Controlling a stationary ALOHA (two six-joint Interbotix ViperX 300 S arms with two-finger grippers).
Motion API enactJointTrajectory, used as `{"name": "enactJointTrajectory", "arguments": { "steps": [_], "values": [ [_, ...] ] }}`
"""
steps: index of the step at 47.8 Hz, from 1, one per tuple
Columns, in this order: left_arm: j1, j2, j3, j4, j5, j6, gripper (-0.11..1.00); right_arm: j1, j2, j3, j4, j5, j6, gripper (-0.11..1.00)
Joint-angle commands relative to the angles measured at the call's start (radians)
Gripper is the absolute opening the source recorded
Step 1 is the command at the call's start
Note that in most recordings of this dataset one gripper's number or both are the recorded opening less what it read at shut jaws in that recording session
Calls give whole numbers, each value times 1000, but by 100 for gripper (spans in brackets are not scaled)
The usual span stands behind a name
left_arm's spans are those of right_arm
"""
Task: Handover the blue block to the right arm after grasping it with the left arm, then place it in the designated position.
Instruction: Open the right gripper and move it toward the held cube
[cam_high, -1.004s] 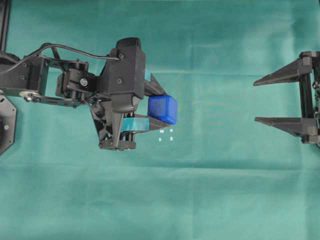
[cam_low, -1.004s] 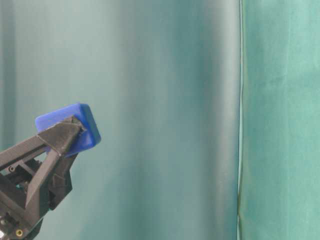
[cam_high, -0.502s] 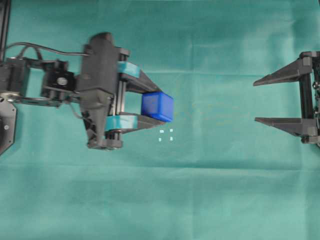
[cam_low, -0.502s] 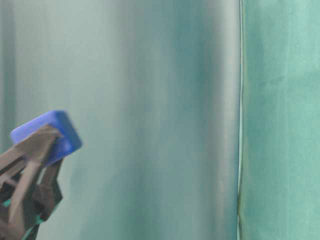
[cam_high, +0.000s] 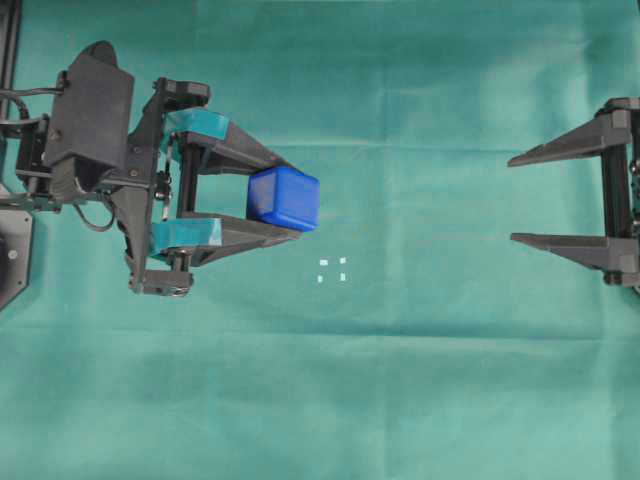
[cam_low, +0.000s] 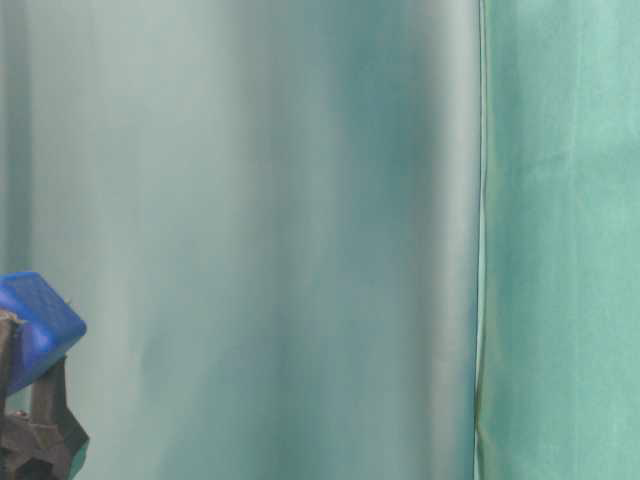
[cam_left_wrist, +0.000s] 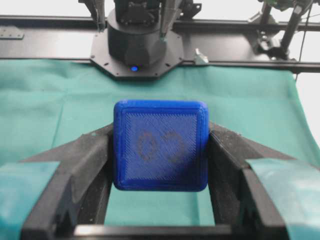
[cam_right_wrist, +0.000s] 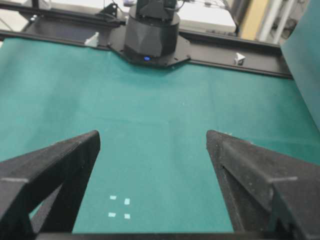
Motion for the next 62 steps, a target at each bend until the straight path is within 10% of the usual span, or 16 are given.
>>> {"name": "enactJointTrajectory", "arguments": {
  "steps": [1, 15, 62],
  "values": [
    [-5, -9, -14, -2, -11, -2, 47, -2, 3, -28, -3, -11, 0, 94],
    [-5, -8, -15, -3, -11, -2, 47, -2, 5, -55, -84, -3, -26, 94],
    [-5, -8, -11, -3, 0, -3, 46, 3, 37, -178, -773, 43, -379, 93]
  ]
}}
